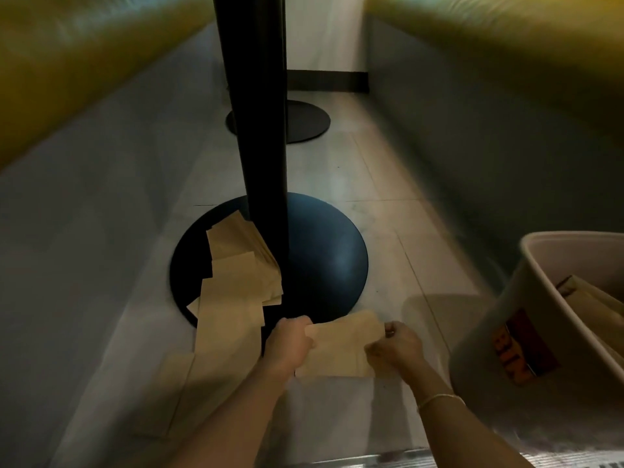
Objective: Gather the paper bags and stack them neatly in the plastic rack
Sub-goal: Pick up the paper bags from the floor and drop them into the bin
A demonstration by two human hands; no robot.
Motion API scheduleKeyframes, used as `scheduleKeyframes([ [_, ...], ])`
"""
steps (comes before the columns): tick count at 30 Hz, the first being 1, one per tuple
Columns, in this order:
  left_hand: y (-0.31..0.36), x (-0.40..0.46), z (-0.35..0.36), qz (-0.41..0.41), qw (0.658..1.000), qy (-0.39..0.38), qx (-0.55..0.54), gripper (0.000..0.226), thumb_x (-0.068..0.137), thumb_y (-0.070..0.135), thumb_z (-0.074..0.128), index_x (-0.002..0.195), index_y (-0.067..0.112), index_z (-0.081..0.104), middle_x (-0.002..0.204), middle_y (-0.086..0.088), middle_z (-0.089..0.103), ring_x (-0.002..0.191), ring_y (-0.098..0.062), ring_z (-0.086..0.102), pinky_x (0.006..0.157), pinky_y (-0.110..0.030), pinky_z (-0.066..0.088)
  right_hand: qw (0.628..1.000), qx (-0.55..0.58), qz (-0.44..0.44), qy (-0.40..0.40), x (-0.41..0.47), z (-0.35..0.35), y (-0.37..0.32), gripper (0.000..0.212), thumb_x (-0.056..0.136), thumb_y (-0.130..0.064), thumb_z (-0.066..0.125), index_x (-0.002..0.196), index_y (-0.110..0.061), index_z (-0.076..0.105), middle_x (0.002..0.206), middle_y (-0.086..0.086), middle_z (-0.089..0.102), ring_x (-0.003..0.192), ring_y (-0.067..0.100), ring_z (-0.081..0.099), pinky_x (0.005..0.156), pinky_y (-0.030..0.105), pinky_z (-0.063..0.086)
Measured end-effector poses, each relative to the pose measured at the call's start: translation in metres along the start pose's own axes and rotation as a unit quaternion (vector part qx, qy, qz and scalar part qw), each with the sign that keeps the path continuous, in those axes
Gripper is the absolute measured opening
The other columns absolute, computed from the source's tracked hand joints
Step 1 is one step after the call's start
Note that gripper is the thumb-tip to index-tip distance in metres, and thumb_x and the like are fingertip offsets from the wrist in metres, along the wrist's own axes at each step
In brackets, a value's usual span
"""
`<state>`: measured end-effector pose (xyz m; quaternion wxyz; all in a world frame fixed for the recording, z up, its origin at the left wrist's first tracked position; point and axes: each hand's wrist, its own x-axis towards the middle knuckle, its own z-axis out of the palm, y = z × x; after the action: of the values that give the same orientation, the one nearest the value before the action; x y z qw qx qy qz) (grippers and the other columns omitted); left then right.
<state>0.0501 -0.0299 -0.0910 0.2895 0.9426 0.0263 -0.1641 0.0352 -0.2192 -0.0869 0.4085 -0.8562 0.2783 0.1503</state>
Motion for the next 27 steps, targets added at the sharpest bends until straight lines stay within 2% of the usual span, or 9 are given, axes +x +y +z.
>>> scheduleKeyframes([
  [4,-0.001,-0.001,-0.01,0.004,0.996,-0.006,-0.086,0.02,0.083,0.021,0.069,0.098,0.01,0.066,0.09,-0.005,0.064,0.084,-0.016,0.057,0.068,-0.025,0.045,0.998,0.01,-0.034,0.052,-0.006,-0.013,-0.02,0.022,0.079,-0.004,0.063,0.072,-0.022,0.051,0.075,0.001,0.057,0.082,0.023,0.059,0.077,0.04,0.056],
  [8,0.016,-0.005,-0.033,-0.009,0.978,0.038,-0.203,0.019,0.081,0.021,0.071,0.09,0.009,0.059,0.07,0.0,0.057,0.063,-0.014,0.055,0.05,-0.021,0.04,0.987,-0.049,-0.102,0.112,-0.015,-0.041,-0.06,0.009,0.087,-0.011,0.057,0.083,-0.017,0.062,0.085,0.006,0.065,0.08,0.02,0.061,0.073,0.032,0.053],
  [11,0.038,-0.016,-0.06,-0.009,0.928,0.051,-0.369,0.015,0.085,0.011,0.067,0.097,0.012,0.059,0.077,-0.002,0.063,0.064,-0.014,0.059,0.047,-0.02,0.048,0.978,-0.043,-0.133,0.156,-0.033,-0.071,-0.089,0.014,0.092,-0.019,0.056,0.102,-0.016,0.065,0.089,0.0,0.059,0.082,0.016,0.059,0.072,0.025,0.049],
  [14,0.059,-0.029,-0.086,0.015,0.876,0.015,-0.481,0.021,0.087,-0.002,0.06,0.101,0.014,0.056,0.084,-0.007,0.065,0.072,-0.017,0.062,0.049,-0.019,0.053,0.97,-0.024,-0.149,0.191,-0.056,-0.105,-0.111,0.017,0.092,-0.016,0.053,0.103,-0.018,0.066,0.092,0.001,0.06,0.085,0.016,0.06,0.075,0.027,0.052],
  [17,0.074,-0.04,-0.106,0.047,0.887,0.01,-0.459,0.025,0.086,-0.007,0.058,0.1,0.014,0.056,0.084,-0.006,0.065,0.074,-0.016,0.063,0.051,-0.02,0.054,0.959,-0.022,-0.16,0.233,-0.078,-0.134,-0.122,0.02,0.089,-0.017,0.053,0.099,-0.02,0.069,0.097,0.004,0.066,0.09,0.023,0.063,0.081,0.036,0.055],
  [19,0.08,-0.045,-0.115,0.058,0.906,0.036,-0.418,0.024,0.086,-0.007,0.058,0.103,0.01,0.057,0.081,-0.003,0.063,0.072,-0.014,0.061,0.05,-0.017,0.053,0.952,-0.028,-0.176,0.249,-0.092,-0.152,-0.127,0.022,0.09,-0.014,0.051,0.1,-0.02,0.069,0.097,0.004,0.066,0.087,0.021,0.061,0.074,0.03,0.051],
  [21,0.081,-0.048,-0.122,0.066,0.93,0.067,-0.354,0.022,0.086,-0.002,0.061,0.106,0.007,0.058,0.081,-0.004,0.063,0.075,-0.018,0.062,0.062,-0.022,0.054,0.944,-0.03,-0.2,0.261,-0.107,-0.171,-0.134,0.021,0.092,-0.013,0.051,0.104,-0.019,0.067,0.098,0.002,0.064,0.084,0.016,0.056,0.071,0.028,0.047],
  [23,0.081,-0.05,-0.126,0.072,0.955,0.086,-0.275,0.028,0.086,0.006,0.065,0.113,0.007,0.06,0.085,-0.005,0.066,0.085,-0.023,0.064,0.078,-0.034,0.052,0.932,-0.012,-0.217,0.288,-0.122,-0.196,-0.14,0.021,0.093,-0.015,0.052,0.108,-0.019,0.066,0.1,0.002,0.064,0.087,0.017,0.057,0.076,0.03,0.051],
  [27,0.102,-0.059,-0.136,0.099,0.964,0.153,-0.192,0.026,0.087,0.017,0.065,0.113,0.011,0.065,0.101,-0.009,0.069,0.098,-0.023,0.063,0.083,-0.03,0.047,0.885,-0.016,-0.228,0.406,-0.151,-0.259,-0.137,0.024,0.091,-0.018,0.052,0.11,-0.022,0.067,0.109,0.004,0.067,0.099,0.026,0.061,0.089,0.044,0.051],
])
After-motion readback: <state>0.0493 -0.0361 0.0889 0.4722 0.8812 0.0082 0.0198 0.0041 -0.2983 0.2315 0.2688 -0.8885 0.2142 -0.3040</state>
